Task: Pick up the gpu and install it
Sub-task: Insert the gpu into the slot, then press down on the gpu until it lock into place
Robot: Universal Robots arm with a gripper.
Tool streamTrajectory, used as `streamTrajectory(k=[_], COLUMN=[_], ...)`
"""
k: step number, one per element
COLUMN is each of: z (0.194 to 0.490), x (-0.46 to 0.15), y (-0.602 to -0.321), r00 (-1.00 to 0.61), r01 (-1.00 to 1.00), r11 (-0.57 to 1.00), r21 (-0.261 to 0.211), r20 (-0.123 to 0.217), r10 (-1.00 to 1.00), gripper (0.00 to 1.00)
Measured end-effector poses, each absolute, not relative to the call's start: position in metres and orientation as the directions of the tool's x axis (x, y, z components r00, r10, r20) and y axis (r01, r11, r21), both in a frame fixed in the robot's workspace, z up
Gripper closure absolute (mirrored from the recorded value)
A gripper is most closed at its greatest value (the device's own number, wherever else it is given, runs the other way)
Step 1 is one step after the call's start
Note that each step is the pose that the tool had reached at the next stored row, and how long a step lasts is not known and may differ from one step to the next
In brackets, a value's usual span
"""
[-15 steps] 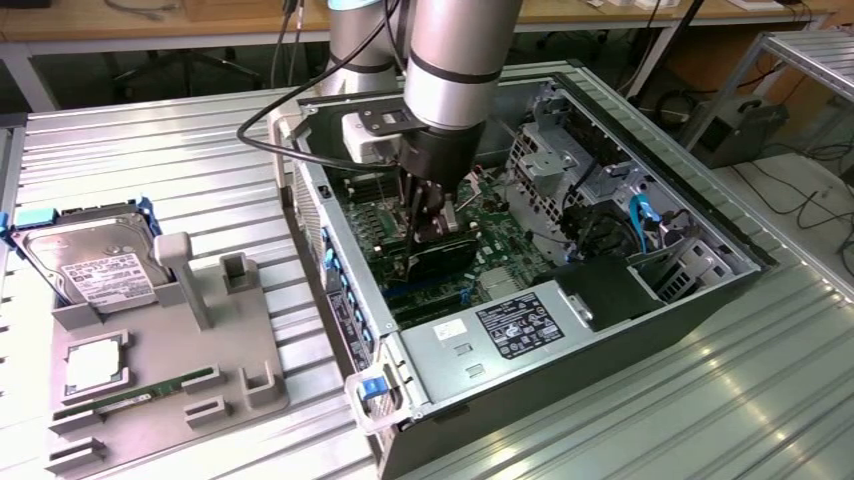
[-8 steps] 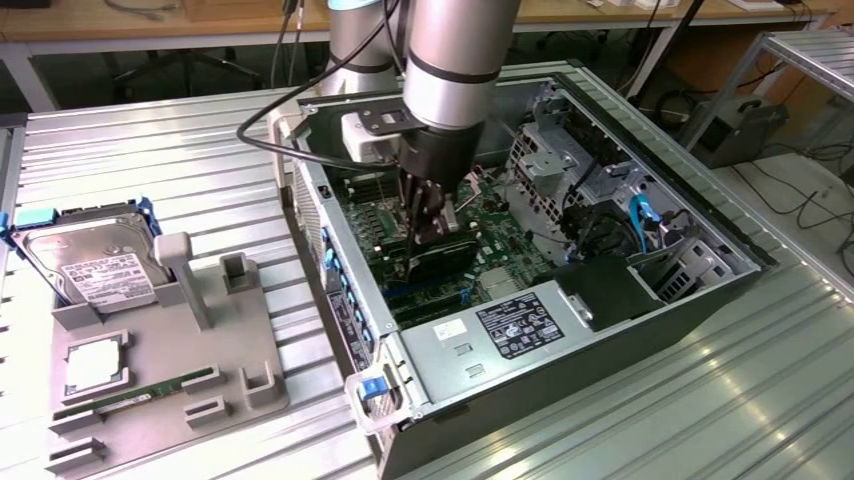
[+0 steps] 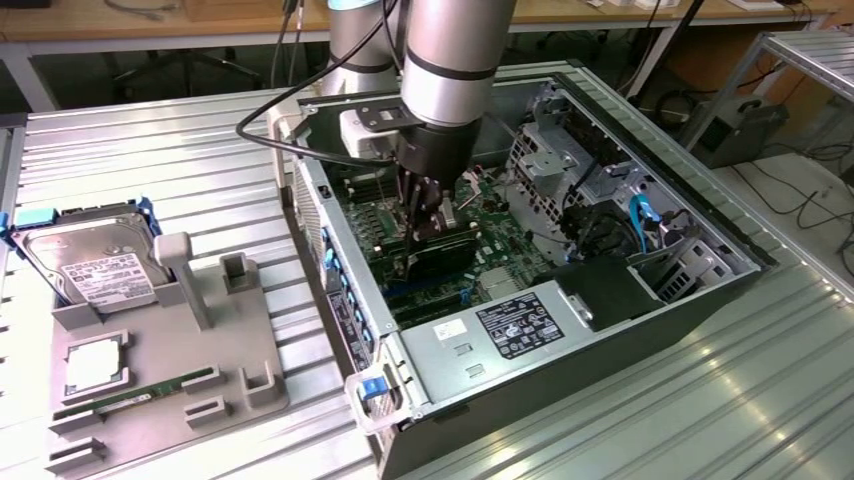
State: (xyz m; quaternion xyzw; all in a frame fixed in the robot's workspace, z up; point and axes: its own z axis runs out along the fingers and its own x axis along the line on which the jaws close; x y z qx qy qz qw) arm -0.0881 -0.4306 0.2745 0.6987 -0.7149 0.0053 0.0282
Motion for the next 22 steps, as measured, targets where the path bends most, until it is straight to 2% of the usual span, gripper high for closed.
streamTrajectory(k=[22], z=[0.2701], x=[-0.0901], y=[-0.4318], r00=[-0.021], r01=[-0.999], r11=[0.023], r21=[0.032], r20=[0.048], r10=[-0.999], gripper=[0.89])
